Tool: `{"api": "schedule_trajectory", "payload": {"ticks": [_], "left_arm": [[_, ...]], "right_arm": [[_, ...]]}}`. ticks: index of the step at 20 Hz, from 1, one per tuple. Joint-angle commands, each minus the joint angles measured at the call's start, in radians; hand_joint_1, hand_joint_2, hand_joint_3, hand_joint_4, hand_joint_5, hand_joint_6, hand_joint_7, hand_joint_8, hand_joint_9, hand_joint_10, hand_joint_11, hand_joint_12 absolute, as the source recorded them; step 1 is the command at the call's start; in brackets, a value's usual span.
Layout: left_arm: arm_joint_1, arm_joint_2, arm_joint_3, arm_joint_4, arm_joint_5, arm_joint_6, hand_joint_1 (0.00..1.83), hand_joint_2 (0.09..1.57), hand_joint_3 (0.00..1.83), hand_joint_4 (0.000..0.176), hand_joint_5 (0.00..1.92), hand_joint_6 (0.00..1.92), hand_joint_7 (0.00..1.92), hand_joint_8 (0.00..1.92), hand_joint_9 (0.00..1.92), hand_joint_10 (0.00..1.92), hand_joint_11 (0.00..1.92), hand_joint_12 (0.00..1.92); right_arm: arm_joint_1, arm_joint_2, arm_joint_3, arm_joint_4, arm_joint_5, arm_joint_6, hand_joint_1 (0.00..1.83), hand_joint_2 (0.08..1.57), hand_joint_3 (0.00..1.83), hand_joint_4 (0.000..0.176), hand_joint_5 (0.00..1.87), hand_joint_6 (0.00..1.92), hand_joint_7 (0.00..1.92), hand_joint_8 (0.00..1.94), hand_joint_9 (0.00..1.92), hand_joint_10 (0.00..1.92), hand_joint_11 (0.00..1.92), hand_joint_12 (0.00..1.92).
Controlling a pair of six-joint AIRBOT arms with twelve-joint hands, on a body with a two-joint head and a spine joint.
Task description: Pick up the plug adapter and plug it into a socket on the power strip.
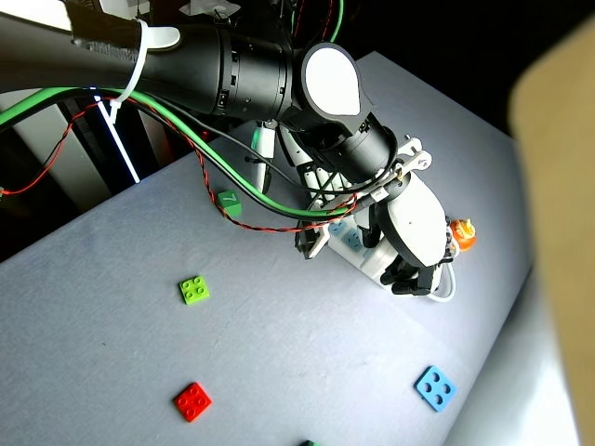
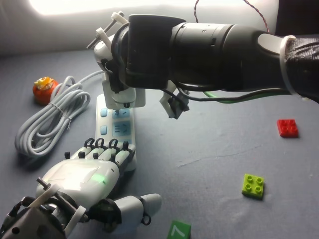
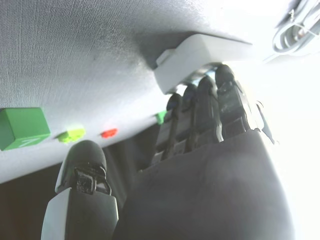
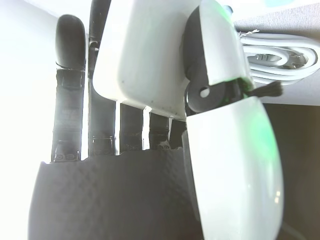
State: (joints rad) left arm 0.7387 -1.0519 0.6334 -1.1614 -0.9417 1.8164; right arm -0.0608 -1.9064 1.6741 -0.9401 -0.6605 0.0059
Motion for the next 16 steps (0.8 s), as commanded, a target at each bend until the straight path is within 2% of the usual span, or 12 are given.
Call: {"api": "schedule_trajectory", "payload": {"ticks": [1,3,6,10,14,16], "left_arm": [[0.0,-0.006,-0.005,0.027,-0.012,-0.004,0.03,1.23,0.0,0.0,0.04,0.0,0.05,0.0,0.05,0.0,0.0,0.18],[0.001,-0.006,-0.005,0.027,-0.012,-0.004,0.0,1.23,0.0,0.0,0.04,0.01,0.05,0.01,0.04,0.01,0.0,0.11],[0.002,-0.006,-0.005,0.027,-0.012,-0.004,0.01,1.24,0.0,0.0,0.04,0.0,0.05,0.0,0.03,0.0,0.0,0.03],[0.002,-0.006,-0.005,0.027,-0.012,-0.003,0.02,1.23,0.0,0.0,0.05,0.0,0.05,0.0,0.04,0.0,0.0,0.05],[0.001,-0.006,-0.004,0.027,-0.012,-0.003,0.03,1.24,0.0,0.0,0.06,0.0,0.06,0.0,0.06,0.0,0.0,0.15],[0.001,-0.006,-0.004,0.027,-0.012,-0.003,0.02,1.24,0.0,0.0,0.04,0.0,0.05,0.0,0.04,0.0,0.0,0.08]], "right_arm": [[0.002,0.007,-0.002,-0.043,0.013,-0.009,1.22,1.12,0.0,0.011,0.93,1.12,1.03,0.87,1.06,0.31,0.58,1.22],[0.001,0.007,-0.007,-0.038,0.021,-0.009,1.21,1.13,0.0,0.015,0.93,1.13,0.99,0.93,1.04,0.31,0.56,1.25],[0.004,0.0,-0.013,-0.037,0.023,-0.004,1.21,1.13,0.0,0.008,0.92,1.15,0.99,0.93,1.03,0.31,0.55,1.25],[0.006,-0.005,-0.013,-0.037,0.028,-0.001,1.22,1.12,0.0,0.011,0.93,1.12,1.01,0.89,1.04,0.31,0.56,1.24],[-0.002,-0.023,-0.012,-0.038,0.034,-0.007,1.21,1.13,0.0,0.014,0.92,1.13,1.0,0.91,1.04,0.31,0.55,1.25],[-0.007,-0.035,-0.012,-0.038,0.03,-0.013,1.22,1.12,0.0,0.01,0.94,1.12,1.01,0.89,1.04,0.3,0.56,1.23]]}}
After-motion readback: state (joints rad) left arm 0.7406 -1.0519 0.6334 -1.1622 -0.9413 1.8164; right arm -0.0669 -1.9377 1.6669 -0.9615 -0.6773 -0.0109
